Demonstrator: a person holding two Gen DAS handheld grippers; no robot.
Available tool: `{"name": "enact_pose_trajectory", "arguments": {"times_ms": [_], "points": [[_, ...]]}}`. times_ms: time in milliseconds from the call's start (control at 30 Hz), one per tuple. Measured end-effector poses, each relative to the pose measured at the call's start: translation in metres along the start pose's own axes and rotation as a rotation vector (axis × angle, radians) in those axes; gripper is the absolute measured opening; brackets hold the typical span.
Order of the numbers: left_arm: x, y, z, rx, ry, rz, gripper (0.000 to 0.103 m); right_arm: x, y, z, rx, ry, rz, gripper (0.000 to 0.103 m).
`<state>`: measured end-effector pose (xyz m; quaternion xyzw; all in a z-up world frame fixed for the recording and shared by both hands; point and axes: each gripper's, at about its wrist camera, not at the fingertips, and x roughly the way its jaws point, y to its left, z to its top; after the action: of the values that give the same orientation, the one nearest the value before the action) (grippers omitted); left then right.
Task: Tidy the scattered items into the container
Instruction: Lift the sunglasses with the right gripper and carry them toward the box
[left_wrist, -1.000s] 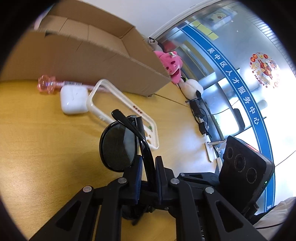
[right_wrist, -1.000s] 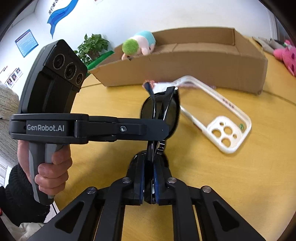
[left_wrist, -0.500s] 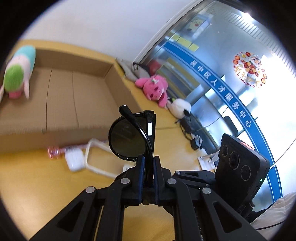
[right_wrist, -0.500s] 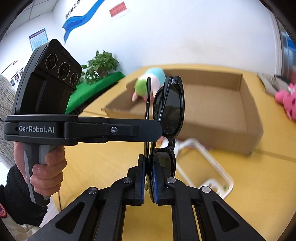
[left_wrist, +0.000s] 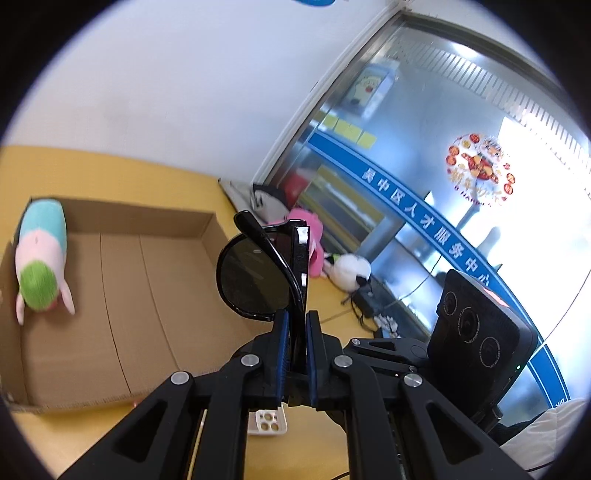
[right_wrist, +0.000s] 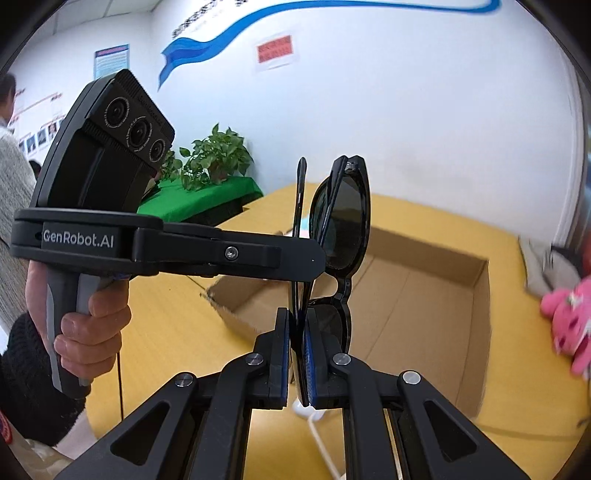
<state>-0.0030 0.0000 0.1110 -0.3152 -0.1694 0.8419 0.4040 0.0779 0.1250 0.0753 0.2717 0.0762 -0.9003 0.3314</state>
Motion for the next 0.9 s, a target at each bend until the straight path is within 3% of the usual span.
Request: {"name": "enact_pose_trajectory", "arguments": {"times_ms": [400, 667, 900], "points": [[0.000, 0.030, 0.030, -0.023, -0.020, 0.021, 0.008, 0.035, -0.017, 0.034, -0.026, 0.023, 0.047, 0.008], [0.034, 0.073, 0.072, -0.056, 0.023, 0.086, 0.008, 0.091, -0.062, 0.071, 0.020, 0.078, 0.087, 0.008], [0.080, 0.122, 0.108, -0.127, 0.097, 0.166, 0.008, 0.159, -0.116, 0.087, 0.133, 0.138, 0.144, 0.008]]}}
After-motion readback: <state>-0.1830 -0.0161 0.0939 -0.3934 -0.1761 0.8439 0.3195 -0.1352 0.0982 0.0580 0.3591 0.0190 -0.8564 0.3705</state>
